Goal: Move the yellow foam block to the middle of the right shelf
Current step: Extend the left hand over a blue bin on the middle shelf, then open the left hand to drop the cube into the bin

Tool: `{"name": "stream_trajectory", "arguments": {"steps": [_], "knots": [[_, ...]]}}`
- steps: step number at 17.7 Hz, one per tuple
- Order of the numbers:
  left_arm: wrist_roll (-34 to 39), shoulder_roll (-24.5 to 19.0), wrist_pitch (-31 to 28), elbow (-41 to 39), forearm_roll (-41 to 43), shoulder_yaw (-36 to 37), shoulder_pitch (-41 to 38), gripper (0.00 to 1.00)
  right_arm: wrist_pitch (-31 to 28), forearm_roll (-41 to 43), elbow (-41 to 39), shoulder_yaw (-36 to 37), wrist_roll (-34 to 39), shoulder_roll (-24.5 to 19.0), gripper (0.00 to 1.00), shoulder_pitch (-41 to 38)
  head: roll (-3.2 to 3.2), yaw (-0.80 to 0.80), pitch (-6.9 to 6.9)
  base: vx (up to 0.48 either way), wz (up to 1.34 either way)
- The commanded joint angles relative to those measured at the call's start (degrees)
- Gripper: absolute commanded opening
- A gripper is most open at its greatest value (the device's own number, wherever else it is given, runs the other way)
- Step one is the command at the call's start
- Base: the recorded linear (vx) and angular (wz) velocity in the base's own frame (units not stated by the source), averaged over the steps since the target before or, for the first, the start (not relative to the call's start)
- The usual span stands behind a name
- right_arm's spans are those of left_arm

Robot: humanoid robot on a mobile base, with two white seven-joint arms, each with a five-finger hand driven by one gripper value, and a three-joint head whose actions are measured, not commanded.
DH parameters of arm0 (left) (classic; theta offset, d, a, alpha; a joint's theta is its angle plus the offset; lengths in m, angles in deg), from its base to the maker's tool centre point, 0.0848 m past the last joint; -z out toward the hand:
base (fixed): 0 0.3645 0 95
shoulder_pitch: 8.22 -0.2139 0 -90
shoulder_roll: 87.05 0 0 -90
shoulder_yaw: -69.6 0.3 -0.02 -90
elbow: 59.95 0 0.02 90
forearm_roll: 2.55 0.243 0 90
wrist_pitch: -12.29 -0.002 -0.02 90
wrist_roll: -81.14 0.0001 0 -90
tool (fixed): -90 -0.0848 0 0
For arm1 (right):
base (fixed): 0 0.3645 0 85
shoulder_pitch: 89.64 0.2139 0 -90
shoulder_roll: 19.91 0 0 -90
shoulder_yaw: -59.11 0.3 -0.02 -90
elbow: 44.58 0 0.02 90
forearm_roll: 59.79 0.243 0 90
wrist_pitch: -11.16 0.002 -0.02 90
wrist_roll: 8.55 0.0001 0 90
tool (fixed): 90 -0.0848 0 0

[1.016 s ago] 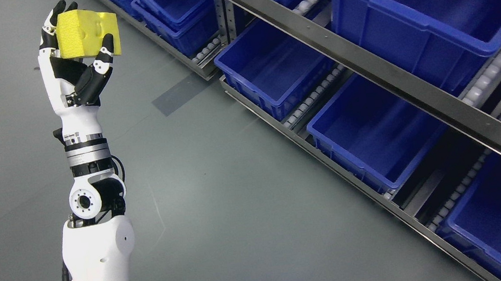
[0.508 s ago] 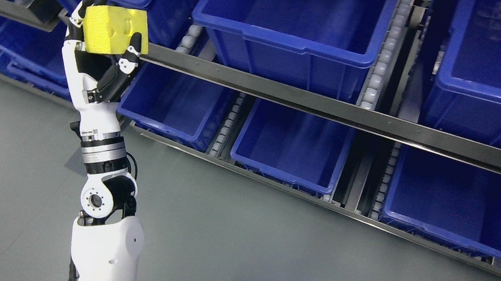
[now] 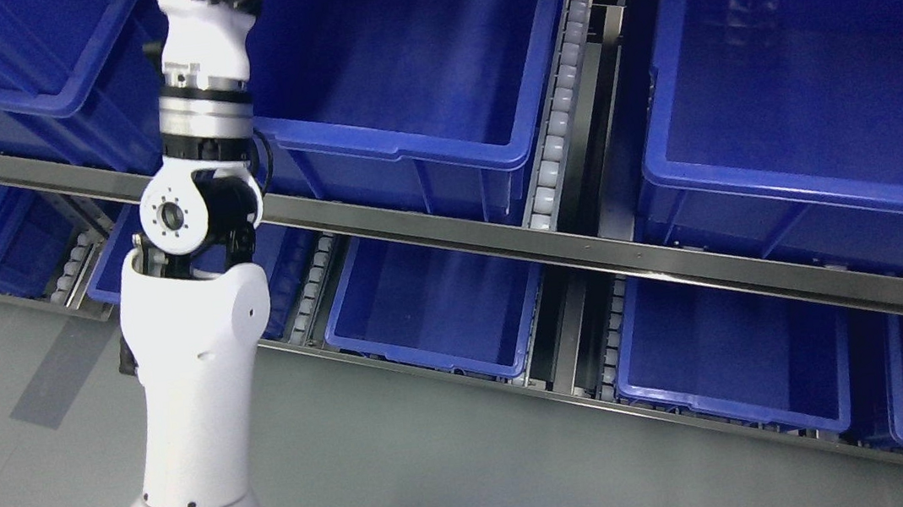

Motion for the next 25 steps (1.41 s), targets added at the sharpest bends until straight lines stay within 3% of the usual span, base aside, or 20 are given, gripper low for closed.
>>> {"name": "stream_trajectory", "arguments": {"steps": [1, 2, 4, 11, 12, 15, 17, 20, 23, 25], "knots": [[0.52, -1.00, -12.84, -0.99, 0.01, 6.51, 12.36, 0.37, -0.05, 0.00, -1.00, 0.00, -0.03, 1.00, 1.00, 0.19, 0.00, 0.00, 0.00, 0.095, -0.29], [1.23, -1.00, -19.16, -0.03, 0.01, 6.69, 12.45, 0.39, -0.05, 0.00, -1.00, 0.00, -0.03, 1.00, 1.00, 0.10, 0.00, 0.00, 0.00, 0.072, -0.19], [5.07, -1.00, -26.40, 4.52, 1.14, 7.39, 12.28, 0.45, -0.05, 0.00, -1.00, 0.00, -0.03, 1.00, 1.00, 0.18, 0.00, 0.00, 0.00, 0.060, -0.10], [6.51, -1.00, -34.07, 6.31, 5.46, 5.20, 8.42, 0.48, -0.05, 0.00, -1.00, 0.00, -0.03, 1.00, 1.00, 0.10, 0.00, 0.00, 0.00, 0.024, -0.06], [6.51, -1.00, -35.82, 6.40, 5.46, 5.29, 7.89, 0.56, -0.05, 0.00, -1.00, 0.00, -0.03, 1.00, 1.00, 0.10, 0.00, 0.00, 0.00, -0.004, 0.03], [6.51, -1.00, -43.64, 7.45, 5.46, 6.07, 7.71, 0.97, -0.05, 0.00, -1.00, 0.00, -0.03, 1.00, 1.00, 0.10, 0.00, 0.00, 0.00, 0.000, 0.00], [6.51, -1.00, -44.10, 7.45, 5.46, 6.08, 7.71, 1.00, -0.05, 0.00, -1.00, 0.00, -0.03, 1.00, 1.00, 0.18, 0.00, 0.00, 0.00, 0.000, 0.00], [6.16, -1.00, -41.66, 6.84, 5.28, 5.20, 8.06, 1.00, -0.05, 0.00, -1.00, 0.00, -0.03, 1.00, 1.00, 0.10, 0.00, 0.00, 0.00, 0.000, 0.00], [3.10, -1.00, -25.87, 5.87, 5.28, 3.71, 6.14, 1.00, -0.05, 0.00, -1.00, 0.00, -0.03, 1.00, 1.00, 0.18, 0.00, 0.00, 0.00, 0.000, 0.00], [0.10, -1.00, -11.13, 5.26, 5.28, 3.71, 1.84, 1.00, -0.05, 0.00, -1.00, 0.00, -0.03, 1.00, 1.00, 0.10, 0.00, 0.00, 0.00, 0.000, 0.00]]}}
